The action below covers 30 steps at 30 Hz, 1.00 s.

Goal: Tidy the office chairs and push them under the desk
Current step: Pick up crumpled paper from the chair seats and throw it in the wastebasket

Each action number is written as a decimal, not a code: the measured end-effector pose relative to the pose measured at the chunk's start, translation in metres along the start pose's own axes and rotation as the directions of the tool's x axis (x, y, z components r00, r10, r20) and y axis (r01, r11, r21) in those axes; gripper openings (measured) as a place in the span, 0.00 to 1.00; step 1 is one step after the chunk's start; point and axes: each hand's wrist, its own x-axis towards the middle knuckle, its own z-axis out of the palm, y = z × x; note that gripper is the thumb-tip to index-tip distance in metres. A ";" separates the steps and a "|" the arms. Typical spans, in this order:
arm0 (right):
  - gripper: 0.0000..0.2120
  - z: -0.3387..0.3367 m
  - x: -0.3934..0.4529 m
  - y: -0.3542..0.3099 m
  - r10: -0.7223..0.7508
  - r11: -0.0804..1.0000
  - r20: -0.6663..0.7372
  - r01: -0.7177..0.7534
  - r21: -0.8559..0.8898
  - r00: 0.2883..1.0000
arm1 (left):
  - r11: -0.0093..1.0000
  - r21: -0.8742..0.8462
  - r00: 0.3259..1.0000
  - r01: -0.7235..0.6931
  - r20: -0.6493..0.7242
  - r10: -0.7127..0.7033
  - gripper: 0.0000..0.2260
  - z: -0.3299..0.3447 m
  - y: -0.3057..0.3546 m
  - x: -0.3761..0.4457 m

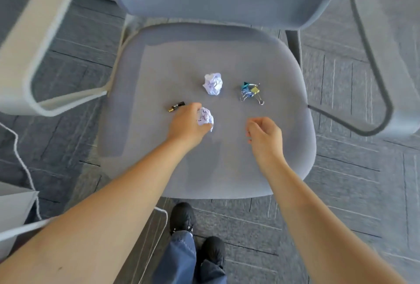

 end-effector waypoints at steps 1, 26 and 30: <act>0.05 0.004 0.007 0.006 0.013 1.000 0.003 -0.013 -0.002 1.000 | 0.999 0.041 0.999 -0.022 0.029 0.020 0.10 0.006 -0.006 0.010; 0.26 0.107 0.103 -0.039 -0.110 0.939 0.112 0.141 -0.313 0.988 | 0.993 -0.114 0.985 0.024 -0.168 -0.044 0.25 -0.061 -0.026 0.093; 0.20 0.103 0.102 -0.045 -0.143 0.943 0.103 0.167 -0.289 0.984 | 0.986 -0.165 0.982 0.008 -0.183 -0.038 0.25 -0.066 -0.026 0.088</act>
